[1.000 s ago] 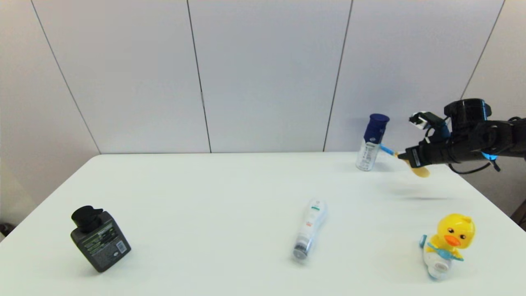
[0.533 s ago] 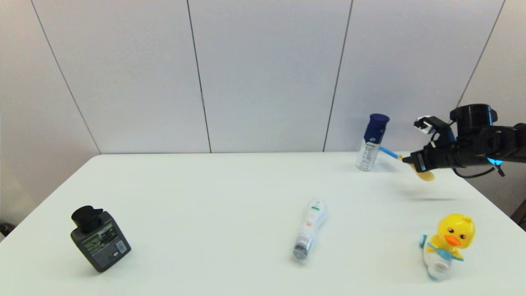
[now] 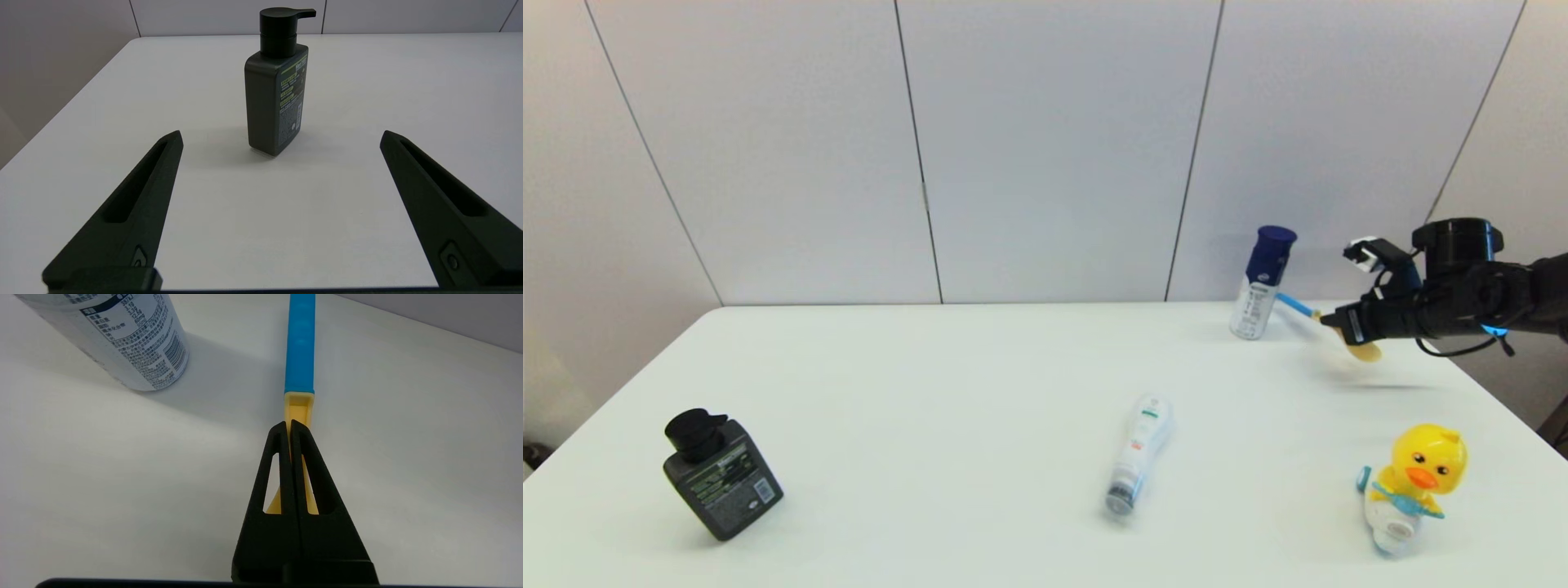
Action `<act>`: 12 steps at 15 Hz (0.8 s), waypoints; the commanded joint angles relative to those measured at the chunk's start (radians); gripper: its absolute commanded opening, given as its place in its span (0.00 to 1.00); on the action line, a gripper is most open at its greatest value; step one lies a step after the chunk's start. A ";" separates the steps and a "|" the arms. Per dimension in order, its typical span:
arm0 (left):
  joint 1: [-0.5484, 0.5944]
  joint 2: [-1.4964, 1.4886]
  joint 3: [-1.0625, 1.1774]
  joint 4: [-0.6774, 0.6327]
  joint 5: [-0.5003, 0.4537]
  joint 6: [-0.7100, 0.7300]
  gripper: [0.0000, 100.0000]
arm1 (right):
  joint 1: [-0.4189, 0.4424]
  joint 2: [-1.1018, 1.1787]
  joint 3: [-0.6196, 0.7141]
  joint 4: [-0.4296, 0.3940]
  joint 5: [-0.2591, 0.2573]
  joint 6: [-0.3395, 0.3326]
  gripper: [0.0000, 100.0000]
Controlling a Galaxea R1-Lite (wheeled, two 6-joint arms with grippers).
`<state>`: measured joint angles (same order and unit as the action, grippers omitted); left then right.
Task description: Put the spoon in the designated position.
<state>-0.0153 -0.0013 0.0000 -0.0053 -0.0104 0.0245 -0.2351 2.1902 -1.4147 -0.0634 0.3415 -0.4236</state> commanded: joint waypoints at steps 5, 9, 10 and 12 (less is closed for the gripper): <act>0.000 0.001 0.000 -0.001 0.000 0.000 1.00 | 0.003 0.057 -0.006 -0.024 0.002 -0.003 0.00; 0.000 0.001 0.002 -0.001 0.000 0.000 1.00 | 0.005 0.060 -0.007 -0.021 0.002 -0.003 1.00; 0.000 0.001 0.000 -0.001 0.000 0.000 1.00 | 0.005 0.060 -0.007 -0.021 0.002 -0.003 1.00; 0.000 0.001 0.000 -0.001 0.000 0.000 1.00 | 0.005 0.054 -0.026 -0.010 0.002 -0.003 1.00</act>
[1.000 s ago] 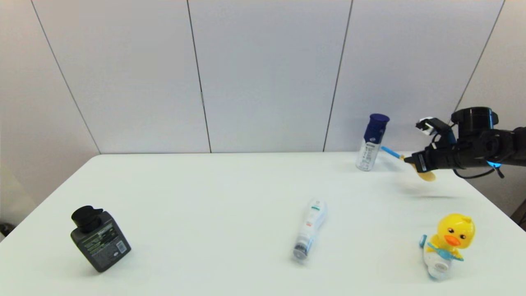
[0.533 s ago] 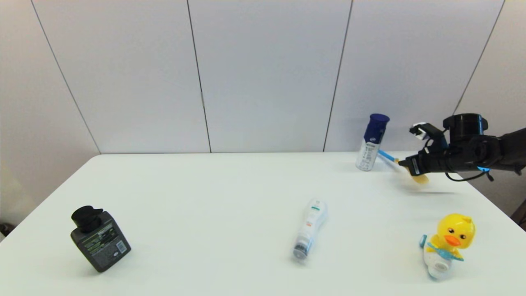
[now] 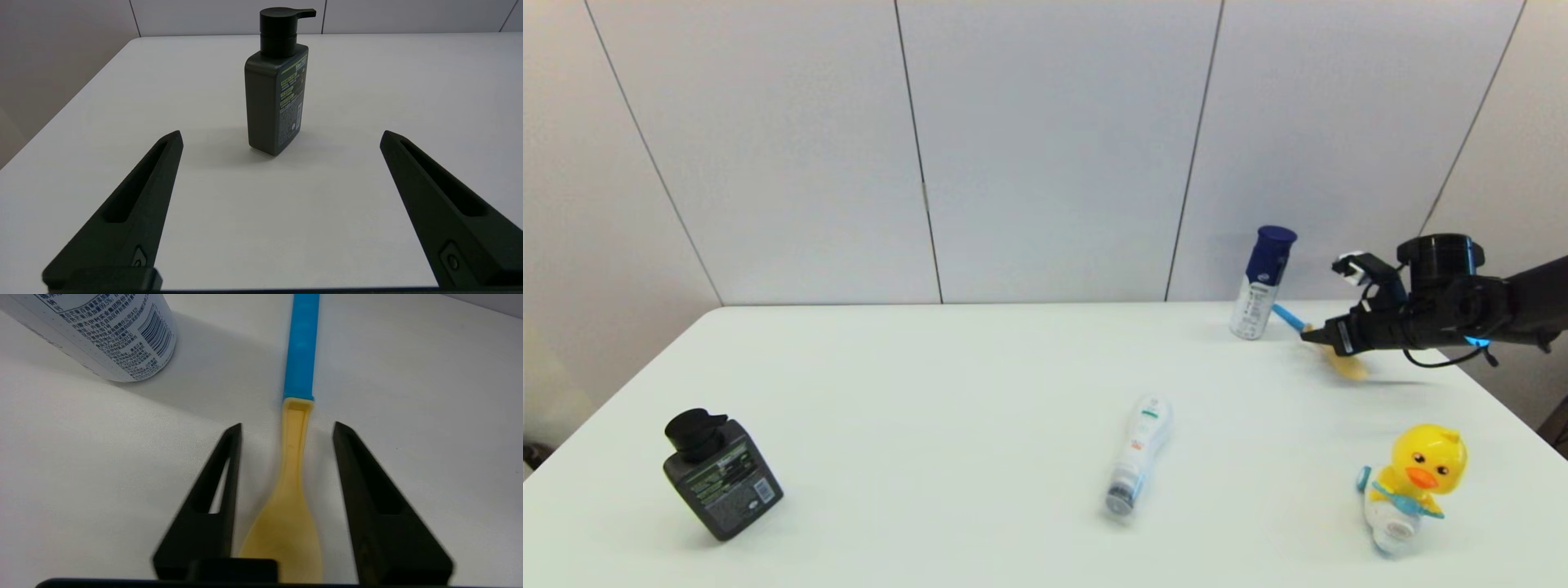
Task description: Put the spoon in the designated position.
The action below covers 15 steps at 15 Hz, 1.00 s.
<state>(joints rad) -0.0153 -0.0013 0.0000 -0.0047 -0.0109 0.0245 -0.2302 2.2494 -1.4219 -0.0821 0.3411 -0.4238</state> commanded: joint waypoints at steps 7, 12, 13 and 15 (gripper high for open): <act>0.000 0.001 0.000 -0.001 0.000 0.000 1.00 | -0.018 -0.198 -0.150 0.246 -0.008 0.013 1.00; 0.000 0.001 0.000 -0.001 0.000 0.000 1.00 | 0.006 -0.438 -0.147 0.349 -0.045 0.106 1.00; 0.000 0.001 0.000 -0.001 0.000 0.000 1.00 | 0.025 -0.485 -0.129 0.349 -0.063 0.123 1.00; 0.000 0.001 0.000 -0.001 0.000 0.000 1.00 | 0.063 -0.594 -0.071 0.351 -0.088 0.189 1.00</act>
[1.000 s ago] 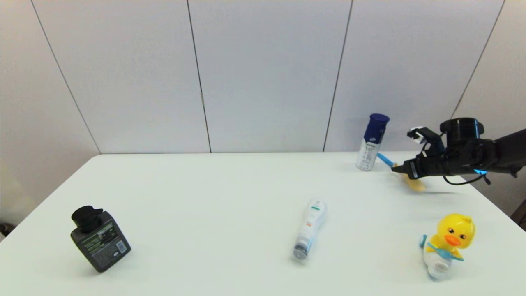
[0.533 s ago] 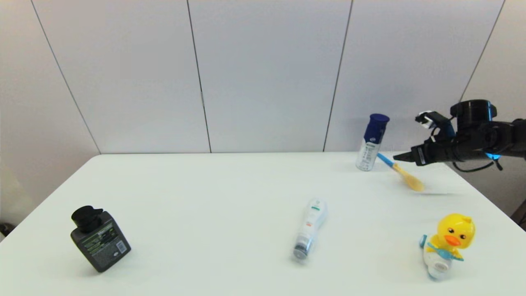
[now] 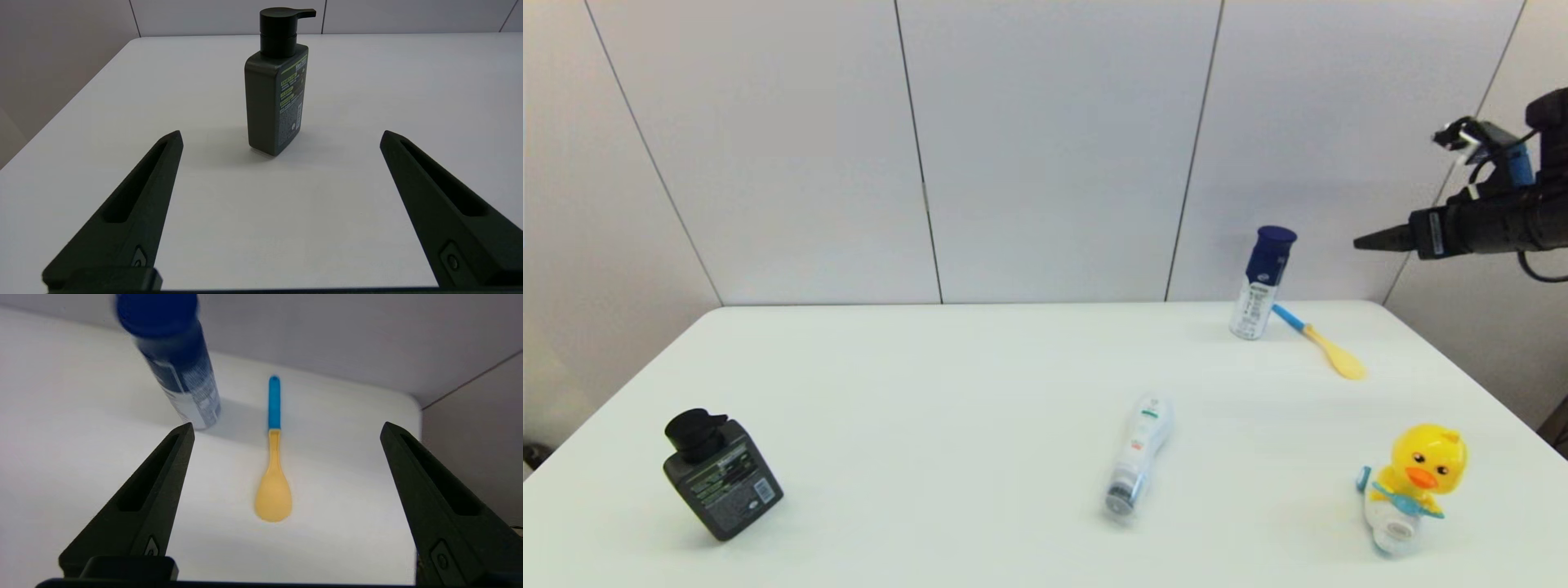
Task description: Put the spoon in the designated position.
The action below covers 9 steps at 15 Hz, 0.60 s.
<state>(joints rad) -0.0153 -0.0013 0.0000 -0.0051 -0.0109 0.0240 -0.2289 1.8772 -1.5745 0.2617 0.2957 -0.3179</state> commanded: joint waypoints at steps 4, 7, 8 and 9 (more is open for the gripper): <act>0.000 0.001 0.000 0.002 0.000 0.001 1.00 | 0.089 -0.497 0.318 0.007 -0.070 0.105 1.00; 0.000 0.001 0.000 -0.001 0.000 0.001 1.00 | 0.089 -0.730 0.588 -0.052 -0.078 0.089 1.00; 0.000 0.001 0.000 -0.001 0.000 0.001 1.00 | 0.095 -0.805 0.694 -0.088 -0.078 0.089 1.00; 0.000 0.001 0.000 0.002 0.000 0.001 1.00 | 0.122 -0.908 0.814 -0.130 -0.079 0.089 1.00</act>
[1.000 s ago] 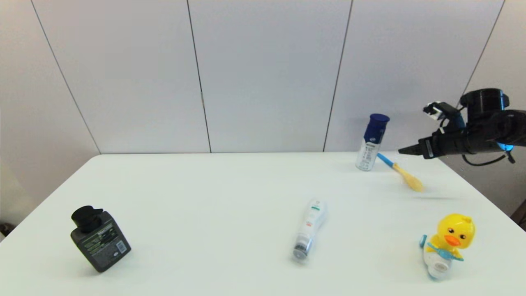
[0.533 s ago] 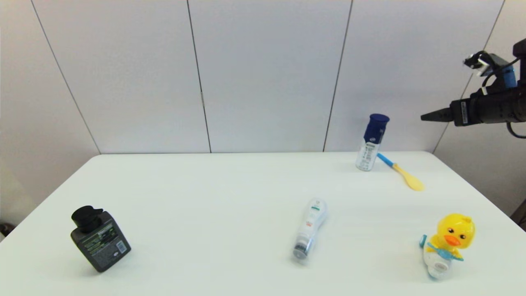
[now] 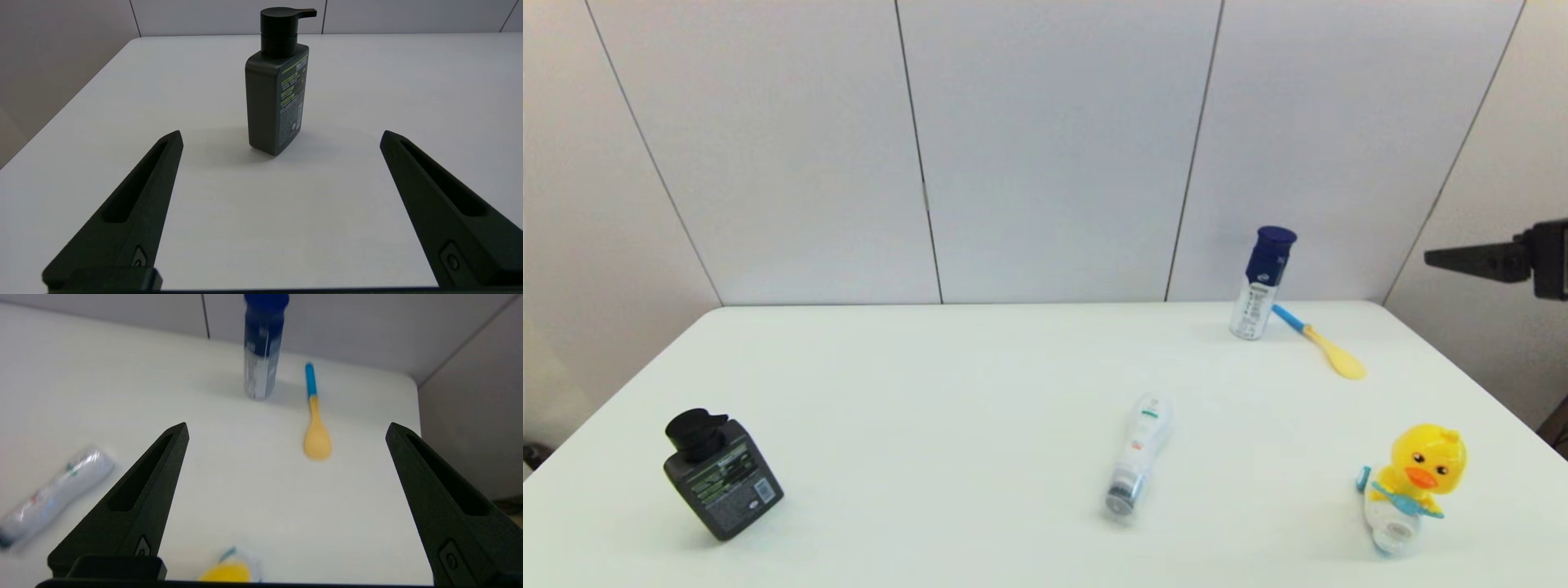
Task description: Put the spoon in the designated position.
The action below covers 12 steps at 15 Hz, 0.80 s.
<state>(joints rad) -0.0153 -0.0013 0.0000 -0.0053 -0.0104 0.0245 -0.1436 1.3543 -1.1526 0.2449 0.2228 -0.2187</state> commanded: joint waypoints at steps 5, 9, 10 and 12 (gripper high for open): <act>0.000 0.001 0.000 -0.001 0.000 0.000 1.00 | 0.164 -0.805 0.755 -0.167 -0.013 -0.036 1.00; 0.000 0.001 0.000 -0.001 0.000 0.000 1.00 | 0.156 -1.044 0.956 -0.157 -0.008 -0.064 1.00; 0.000 0.001 0.000 -0.001 0.000 0.000 1.00 | 0.156 -1.084 1.004 -0.159 -0.010 -0.062 1.00; 0.000 0.001 0.000 -0.001 0.000 0.000 1.00 | 0.162 -1.155 1.076 -0.165 -0.020 -0.053 1.00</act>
<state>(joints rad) -0.0153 -0.0013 0.0000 -0.0047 -0.0104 0.0245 0.0109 0.3468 -0.1730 0.0855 0.2102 -0.2760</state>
